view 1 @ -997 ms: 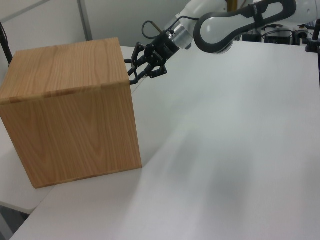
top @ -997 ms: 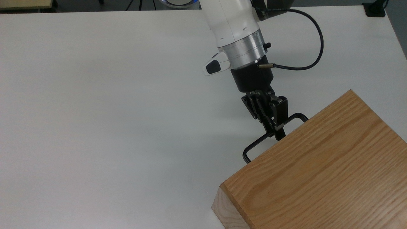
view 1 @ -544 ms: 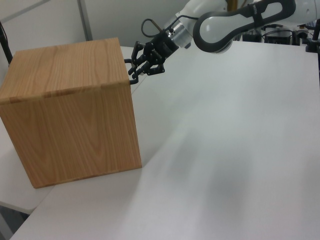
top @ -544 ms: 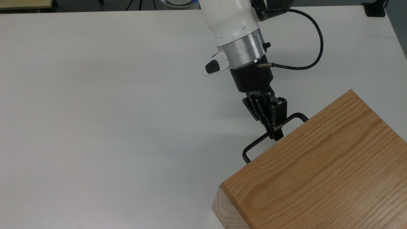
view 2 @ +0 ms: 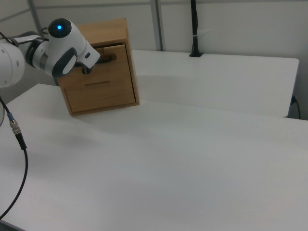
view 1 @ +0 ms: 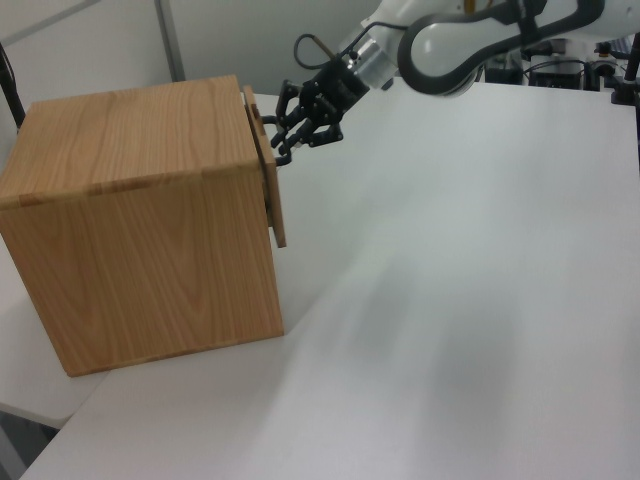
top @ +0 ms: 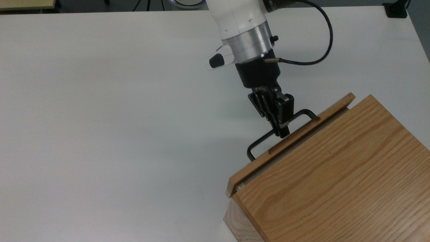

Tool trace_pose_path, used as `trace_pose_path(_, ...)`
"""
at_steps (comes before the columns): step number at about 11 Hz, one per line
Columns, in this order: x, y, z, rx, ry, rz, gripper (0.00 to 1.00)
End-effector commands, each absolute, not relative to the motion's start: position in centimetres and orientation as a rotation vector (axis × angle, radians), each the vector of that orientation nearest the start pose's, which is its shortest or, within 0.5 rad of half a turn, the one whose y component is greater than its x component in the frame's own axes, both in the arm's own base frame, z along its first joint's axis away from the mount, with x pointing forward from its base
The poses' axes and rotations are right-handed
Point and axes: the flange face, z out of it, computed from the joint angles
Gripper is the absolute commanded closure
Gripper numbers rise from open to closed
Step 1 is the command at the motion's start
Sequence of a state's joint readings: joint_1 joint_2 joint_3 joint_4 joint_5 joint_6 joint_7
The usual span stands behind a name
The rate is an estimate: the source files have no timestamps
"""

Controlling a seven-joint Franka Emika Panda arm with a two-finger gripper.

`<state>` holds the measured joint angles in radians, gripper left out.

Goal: Open the drawer by sliding it
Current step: 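Pull the gripped handle away from the cabinet, sliding the drawer out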

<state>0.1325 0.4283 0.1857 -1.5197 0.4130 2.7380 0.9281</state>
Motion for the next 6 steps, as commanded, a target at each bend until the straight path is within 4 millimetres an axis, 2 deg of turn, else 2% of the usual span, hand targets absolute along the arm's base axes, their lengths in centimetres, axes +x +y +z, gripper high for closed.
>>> trace_pose_path(1, 67.8, 15.1, 53.7, -2.098, 1.161, -0.452, 0.95)
trace_pose_path(2, 67.3, 14.1, 53.9, -2.109, 1.176, -0.440, 0.95)
trace_pose_path(6, 65.3, 12.3, 54.0, -2.229, 1.132, -0.366, 0.95)
